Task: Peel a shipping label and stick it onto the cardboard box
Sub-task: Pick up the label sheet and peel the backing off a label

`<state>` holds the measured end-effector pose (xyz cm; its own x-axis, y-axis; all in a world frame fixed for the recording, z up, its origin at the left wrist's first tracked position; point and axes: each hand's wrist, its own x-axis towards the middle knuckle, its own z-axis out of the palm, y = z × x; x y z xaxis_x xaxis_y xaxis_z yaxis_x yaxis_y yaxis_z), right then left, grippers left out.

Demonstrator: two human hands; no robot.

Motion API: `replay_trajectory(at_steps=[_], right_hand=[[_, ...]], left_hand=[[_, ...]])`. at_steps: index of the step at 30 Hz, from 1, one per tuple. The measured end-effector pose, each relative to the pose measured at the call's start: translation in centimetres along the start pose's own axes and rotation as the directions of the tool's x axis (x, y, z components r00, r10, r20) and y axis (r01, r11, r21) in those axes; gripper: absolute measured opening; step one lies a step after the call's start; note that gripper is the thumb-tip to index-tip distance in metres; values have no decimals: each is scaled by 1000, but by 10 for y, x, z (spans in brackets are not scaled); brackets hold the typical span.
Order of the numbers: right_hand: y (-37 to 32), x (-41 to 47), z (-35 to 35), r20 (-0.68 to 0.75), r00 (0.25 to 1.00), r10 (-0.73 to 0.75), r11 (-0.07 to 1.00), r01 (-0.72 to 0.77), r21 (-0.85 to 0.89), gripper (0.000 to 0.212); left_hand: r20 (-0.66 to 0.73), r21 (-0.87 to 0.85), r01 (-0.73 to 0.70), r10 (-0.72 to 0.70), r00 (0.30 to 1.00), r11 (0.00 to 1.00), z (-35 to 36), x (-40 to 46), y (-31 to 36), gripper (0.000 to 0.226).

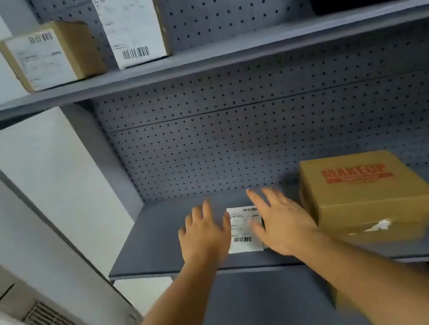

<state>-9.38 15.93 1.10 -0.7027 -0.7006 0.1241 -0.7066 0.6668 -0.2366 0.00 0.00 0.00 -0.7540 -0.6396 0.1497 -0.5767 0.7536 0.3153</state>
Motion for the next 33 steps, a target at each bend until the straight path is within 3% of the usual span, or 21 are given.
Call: replay_trajectory(at_steps=[6,10,16,28,33], right_hand=[[5,17,46,115,993,-10,1000,9,16,64],[8,23,72,179,984,11,999,-20,48,59],[17,28,89,131,991,33,997,-43,69,49],[22,30,78,64,991,120,983,-127,135,53],[16,29,72,-5,966,257,931,-246,270,45]], left_hand=[[150,-11,-46,47,988,999,37,15,-25,54],[232,-37,-109,114,966,993,58,16,-31,62],[223,-51,-123,131,966,991,84,12,-22,79],[193,-61,-133,142,971,989,90,13,-24,61],[129,-124,-139,155,980,983,90,9,-25,53]])
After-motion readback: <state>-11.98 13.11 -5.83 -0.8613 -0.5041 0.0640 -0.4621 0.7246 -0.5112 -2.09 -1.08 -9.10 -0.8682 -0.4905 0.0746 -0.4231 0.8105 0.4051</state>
